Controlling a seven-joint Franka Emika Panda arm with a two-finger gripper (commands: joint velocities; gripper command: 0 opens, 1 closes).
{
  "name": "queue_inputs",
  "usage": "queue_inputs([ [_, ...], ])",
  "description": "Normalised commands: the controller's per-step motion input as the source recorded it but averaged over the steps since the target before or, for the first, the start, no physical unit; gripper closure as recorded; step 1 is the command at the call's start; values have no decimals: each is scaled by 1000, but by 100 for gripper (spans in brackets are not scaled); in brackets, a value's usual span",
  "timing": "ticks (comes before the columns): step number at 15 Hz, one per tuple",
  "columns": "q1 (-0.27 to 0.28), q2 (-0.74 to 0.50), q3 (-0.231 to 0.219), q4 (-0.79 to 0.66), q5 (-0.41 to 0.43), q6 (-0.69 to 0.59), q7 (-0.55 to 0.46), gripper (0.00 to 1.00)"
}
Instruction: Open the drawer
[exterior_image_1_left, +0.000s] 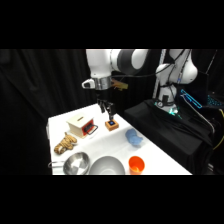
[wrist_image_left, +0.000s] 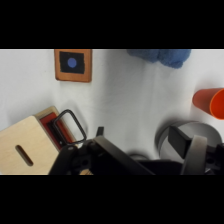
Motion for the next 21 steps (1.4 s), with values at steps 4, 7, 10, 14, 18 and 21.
queue_inputs([
  [4,-79,16,28,74,3,72,-44,0],
  [7,-115,55,-25,144,-10,106,-64,0],
  [10,-107,99,-38,172,21,107,-86,0],
  [14,-58,165,-10,158,7,190,-82,0],
  [18,-29,229,19,147,14,191,-102,0],
  [21,-36,177,28,111,15,169,-119,0],
])
